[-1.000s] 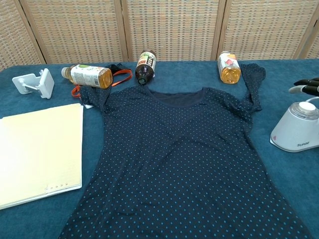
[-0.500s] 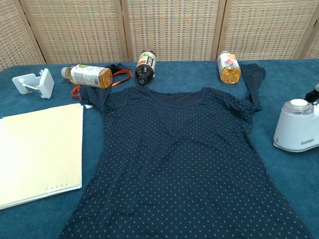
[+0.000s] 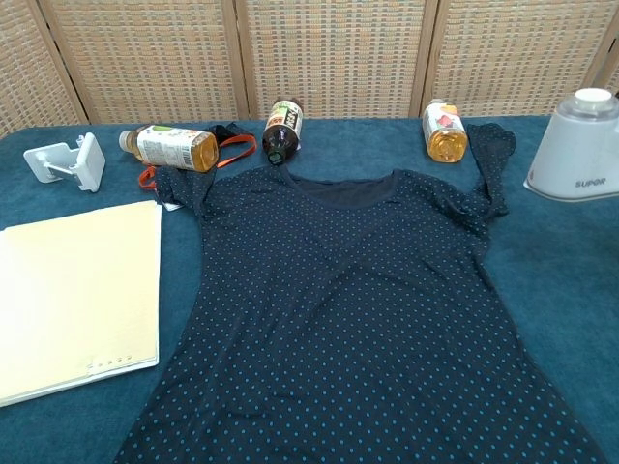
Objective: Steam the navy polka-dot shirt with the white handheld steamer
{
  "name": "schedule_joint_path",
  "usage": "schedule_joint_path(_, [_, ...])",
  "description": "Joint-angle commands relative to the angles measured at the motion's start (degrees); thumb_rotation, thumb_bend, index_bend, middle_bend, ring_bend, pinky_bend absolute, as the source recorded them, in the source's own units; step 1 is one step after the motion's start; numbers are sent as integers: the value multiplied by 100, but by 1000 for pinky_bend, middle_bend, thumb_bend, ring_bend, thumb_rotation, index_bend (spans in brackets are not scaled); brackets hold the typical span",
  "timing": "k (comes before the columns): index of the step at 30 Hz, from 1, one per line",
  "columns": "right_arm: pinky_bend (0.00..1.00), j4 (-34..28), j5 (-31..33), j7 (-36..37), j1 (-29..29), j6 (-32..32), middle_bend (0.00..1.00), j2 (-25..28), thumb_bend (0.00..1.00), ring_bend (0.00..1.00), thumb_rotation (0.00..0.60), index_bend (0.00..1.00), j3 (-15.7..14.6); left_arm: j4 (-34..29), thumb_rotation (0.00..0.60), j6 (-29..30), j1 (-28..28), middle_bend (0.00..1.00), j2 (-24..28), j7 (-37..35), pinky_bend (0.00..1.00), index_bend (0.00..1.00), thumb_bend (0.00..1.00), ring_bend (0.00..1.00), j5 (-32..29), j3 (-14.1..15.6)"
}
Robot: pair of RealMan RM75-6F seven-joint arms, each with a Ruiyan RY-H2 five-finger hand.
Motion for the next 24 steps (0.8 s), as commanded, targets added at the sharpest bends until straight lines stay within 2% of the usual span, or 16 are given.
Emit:
schedule_joint_path(1, [980,-525,-34,-32,197,206,593,281,1000,699,600,732,226,-10,600,-43,-27,0,3,-3,0,0,0,0,-35,-15])
schedule_joint_path(7, [1000,-1451,5,-866,622,-52,651,343,1000,767,600,756,459,-25,600,-192,-107,0,6,-32,0,0,0,0,-108,-30])
schedule_joint_path(11, [1000,-1818,108,-1460,1021,-485,667,69,1000,777,600,756,590,-6,600,-159,-115,0,28,-135,0,0,0,0,-79,-37])
schedule_joint_path(17, [1000,-1875,133,-1965,1535,-938,670,-505,1000,778,600,756,682,38,600,-214,-159,0,39,-246,0,0,0,0,-130,-62])
schedule_joint_path(24, [1000,-1486,337,-2244,2041,-1440,670,-1394,1000,778,600,756,729,110,600,-441,-263,0,25,-280,0,0,0,0,-490,-169])
